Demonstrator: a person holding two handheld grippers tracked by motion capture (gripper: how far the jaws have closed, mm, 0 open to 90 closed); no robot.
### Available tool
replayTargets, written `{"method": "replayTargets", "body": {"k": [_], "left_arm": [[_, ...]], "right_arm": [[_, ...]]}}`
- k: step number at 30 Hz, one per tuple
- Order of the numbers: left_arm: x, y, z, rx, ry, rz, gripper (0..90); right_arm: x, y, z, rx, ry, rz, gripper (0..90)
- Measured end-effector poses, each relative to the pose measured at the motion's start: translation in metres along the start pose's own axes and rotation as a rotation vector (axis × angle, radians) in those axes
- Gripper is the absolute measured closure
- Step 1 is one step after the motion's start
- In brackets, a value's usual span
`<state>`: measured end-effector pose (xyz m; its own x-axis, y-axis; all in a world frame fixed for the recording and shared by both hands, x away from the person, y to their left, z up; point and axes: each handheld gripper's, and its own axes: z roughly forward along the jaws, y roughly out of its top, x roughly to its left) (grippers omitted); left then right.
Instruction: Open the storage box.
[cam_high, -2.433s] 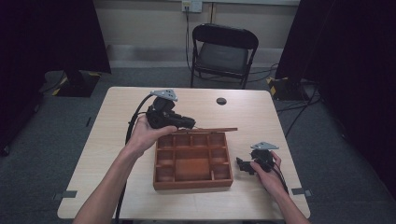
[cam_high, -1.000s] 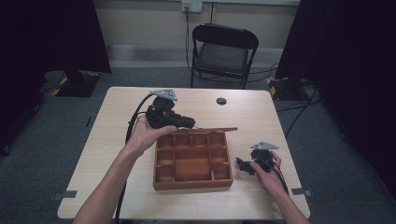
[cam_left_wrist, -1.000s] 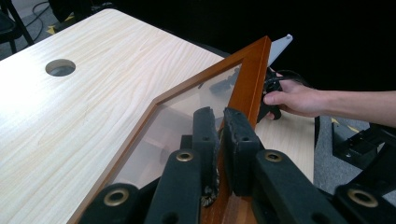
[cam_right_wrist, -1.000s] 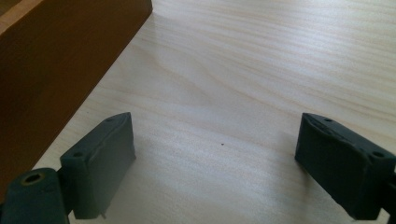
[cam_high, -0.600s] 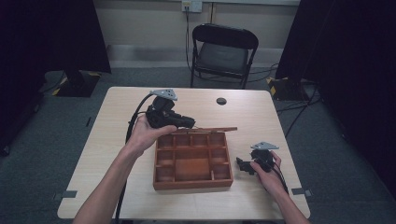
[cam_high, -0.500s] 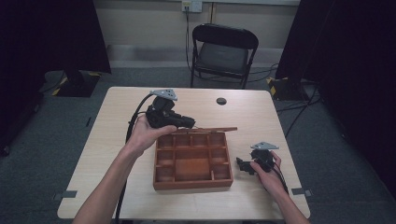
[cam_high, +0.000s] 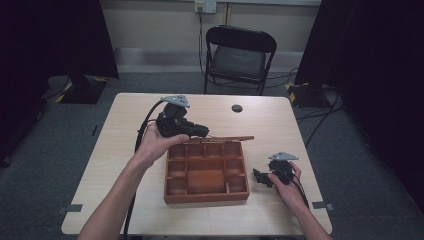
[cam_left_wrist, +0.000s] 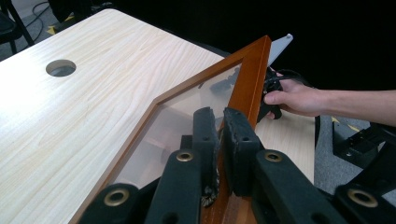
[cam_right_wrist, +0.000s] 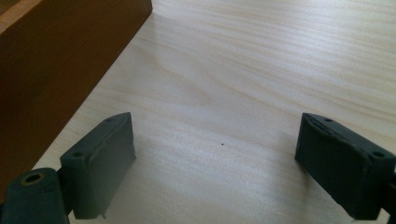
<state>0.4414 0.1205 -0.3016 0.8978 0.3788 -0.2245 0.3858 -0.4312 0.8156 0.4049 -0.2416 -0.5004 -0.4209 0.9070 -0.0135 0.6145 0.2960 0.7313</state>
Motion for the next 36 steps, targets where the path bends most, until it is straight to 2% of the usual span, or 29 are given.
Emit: {"method": "replayTargets", "body": {"k": [36], "left_arm": [[-0.0008,-0.0002,0.0000,0.004,0.004,0.010,84.0]], "right_arm": [[0.0000,0.0000,0.0000,0.000,0.000,0.000,10.8]]}}
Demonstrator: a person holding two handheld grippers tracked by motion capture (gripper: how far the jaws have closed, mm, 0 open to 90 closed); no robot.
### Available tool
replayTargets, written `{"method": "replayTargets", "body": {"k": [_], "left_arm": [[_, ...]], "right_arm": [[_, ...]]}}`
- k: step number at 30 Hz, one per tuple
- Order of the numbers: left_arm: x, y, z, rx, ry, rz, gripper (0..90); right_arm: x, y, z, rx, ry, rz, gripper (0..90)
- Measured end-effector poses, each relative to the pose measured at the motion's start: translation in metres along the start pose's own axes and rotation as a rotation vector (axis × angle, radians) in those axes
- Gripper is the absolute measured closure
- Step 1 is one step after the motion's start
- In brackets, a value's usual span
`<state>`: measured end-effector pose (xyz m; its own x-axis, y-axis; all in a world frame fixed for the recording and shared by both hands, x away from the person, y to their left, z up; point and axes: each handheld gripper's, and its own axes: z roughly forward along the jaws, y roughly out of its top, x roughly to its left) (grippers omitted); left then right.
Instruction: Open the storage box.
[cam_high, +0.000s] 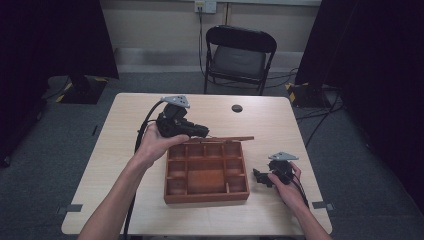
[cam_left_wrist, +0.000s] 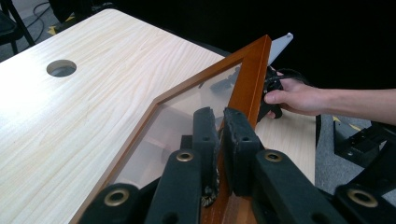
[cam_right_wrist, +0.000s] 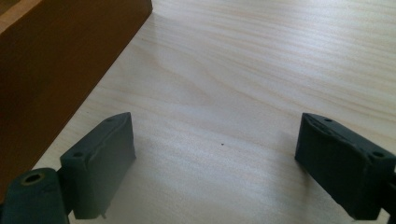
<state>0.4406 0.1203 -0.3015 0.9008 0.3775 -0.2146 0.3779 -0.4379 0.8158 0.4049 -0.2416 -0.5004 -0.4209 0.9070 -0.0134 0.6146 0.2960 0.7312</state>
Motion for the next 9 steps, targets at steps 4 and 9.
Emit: {"method": "replayTargets", "body": {"k": [4,9], "left_arm": [[0.0003,0.0000,0.0000,-0.002,-0.003,-0.003,84.0],[0.0008,0.0000,-0.0001,-0.002,-0.004,-0.004,84.0]], "right_arm": [[0.0000,0.0000,0.0000,0.000,0.000,0.000,10.8],[0.0001,0.0000,0.0000,0.001,0.000,0.001,10.8]]}}
